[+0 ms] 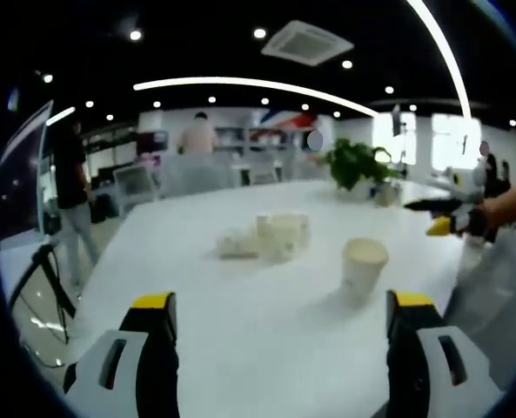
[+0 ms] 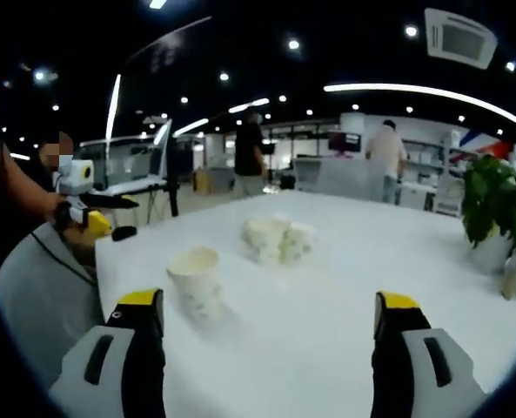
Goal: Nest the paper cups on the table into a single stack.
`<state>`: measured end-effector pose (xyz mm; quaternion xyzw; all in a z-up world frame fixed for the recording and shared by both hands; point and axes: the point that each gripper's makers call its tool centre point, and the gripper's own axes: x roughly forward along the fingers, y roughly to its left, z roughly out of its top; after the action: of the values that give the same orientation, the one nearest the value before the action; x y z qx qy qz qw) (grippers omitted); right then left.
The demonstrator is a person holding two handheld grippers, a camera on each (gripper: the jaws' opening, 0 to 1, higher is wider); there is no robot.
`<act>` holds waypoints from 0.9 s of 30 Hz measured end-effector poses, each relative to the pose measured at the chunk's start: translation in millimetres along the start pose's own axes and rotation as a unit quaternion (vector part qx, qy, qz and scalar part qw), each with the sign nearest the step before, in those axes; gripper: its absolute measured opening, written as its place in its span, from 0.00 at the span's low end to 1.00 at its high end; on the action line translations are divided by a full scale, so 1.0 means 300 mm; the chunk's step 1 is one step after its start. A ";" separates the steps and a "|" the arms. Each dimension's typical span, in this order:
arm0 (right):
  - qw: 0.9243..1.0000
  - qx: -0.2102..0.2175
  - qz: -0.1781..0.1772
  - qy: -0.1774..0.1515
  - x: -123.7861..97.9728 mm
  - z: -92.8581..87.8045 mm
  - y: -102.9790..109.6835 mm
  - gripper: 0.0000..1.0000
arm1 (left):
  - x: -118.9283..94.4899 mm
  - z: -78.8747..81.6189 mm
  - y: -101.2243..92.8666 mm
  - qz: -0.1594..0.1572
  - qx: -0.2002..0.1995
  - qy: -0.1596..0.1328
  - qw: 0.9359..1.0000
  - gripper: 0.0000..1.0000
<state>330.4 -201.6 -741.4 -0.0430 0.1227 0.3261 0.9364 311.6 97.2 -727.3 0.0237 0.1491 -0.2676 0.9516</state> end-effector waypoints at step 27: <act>1.000 0.011 -0.002 0.002 -0.032 -0.001 -0.009 1.00 | 0.269 0.038 -0.023 -0.037 0.000 0.024 0.999 0.99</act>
<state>324.7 -209.5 -739.1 -0.0341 0.1280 0.3225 0.9373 376.7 49.3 -740.1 0.0242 0.1725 -0.3018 0.9373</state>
